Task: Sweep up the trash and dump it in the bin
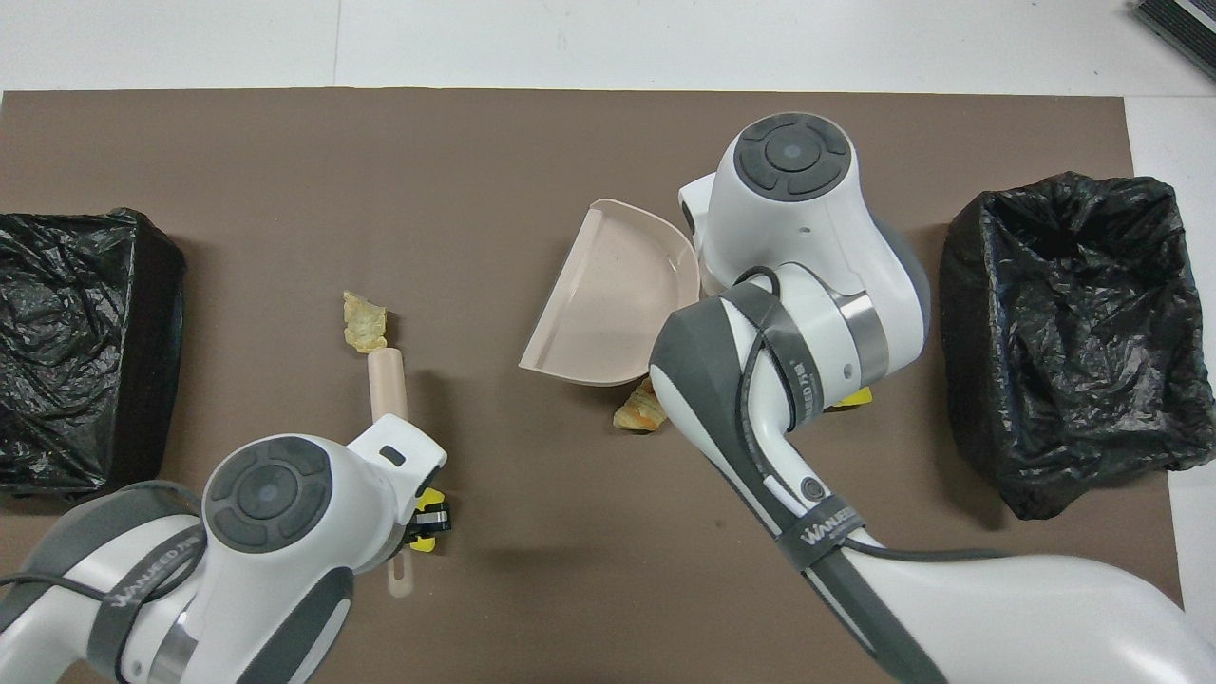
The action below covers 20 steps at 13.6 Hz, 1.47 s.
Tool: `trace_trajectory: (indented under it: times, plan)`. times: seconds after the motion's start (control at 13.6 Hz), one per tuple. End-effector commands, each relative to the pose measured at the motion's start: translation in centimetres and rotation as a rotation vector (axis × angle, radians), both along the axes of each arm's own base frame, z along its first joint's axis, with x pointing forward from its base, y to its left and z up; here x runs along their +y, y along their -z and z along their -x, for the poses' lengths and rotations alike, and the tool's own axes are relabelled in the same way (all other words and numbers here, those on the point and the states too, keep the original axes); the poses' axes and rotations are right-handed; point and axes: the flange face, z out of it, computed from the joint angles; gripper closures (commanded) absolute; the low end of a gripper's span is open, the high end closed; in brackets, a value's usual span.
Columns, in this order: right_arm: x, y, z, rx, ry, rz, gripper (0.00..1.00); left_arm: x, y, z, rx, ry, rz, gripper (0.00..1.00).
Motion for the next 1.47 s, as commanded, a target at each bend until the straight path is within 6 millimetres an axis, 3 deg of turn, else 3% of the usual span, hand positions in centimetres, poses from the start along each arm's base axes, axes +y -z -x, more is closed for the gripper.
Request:
trace_trajectory:
  times: [0.0, 0.15, 0.37, 0.52, 0.59, 0.74, 0.81, 1.18, 1.4]
  plan:
    - [3.0, 1.6, 2.9, -0.037, -0.087, -0.017, 1.0, 3.1, 0.0, 0.3, 0.015, -0.042, -0.058, 1.0]
    - [5.4, 3.6, 4.5, -0.046, -0.139, 0.005, 1.0, 4.9, 0.3, 0.5, 0.019, -0.068, -0.092, 1.0]
    - [4.9, 4.2, 5.0, -0.049, -0.186, 0.083, 1.0, 6.7, 1.5, 3.7, 0.023, -0.091, -0.098, 1.0]
    - [5.6, 4.1, 7.2, -0.048, -0.255, 0.157, 1.0, 6.8, 2.0, 5.6, 0.018, -0.133, -0.115, 1.0]
    - [5.5, 4.2, 8.1, -0.056, -0.277, 0.181, 1.0, 6.2, 2.3, 6.3, 0.018, -0.155, -0.131, 1.0]
    - [5.3, 4.9, 9.1, -0.056, -0.305, 0.195, 1.0, 3.1, 4.9, 9.2, 0.022, -0.169, -0.174, 1.0]
    - [5.1, 4.9, 9.1, -0.055, -0.349, 0.202, 1.0, 2.5, 5.6, 9.8, 0.019, -0.2, -0.169, 1.0]
    - [5.1, 4.9, 9.0, -0.059, -0.458, 0.206, 1.0, -2.3, 5.7, 12.6, 0.1, -0.368, -0.056, 1.0]
    - [5.4, 4.8, 8.8, -0.08, -0.456, 0.191, 1.0, -4.7, 6.5, 12.7, 0.073, -0.441, -0.01, 1.0]
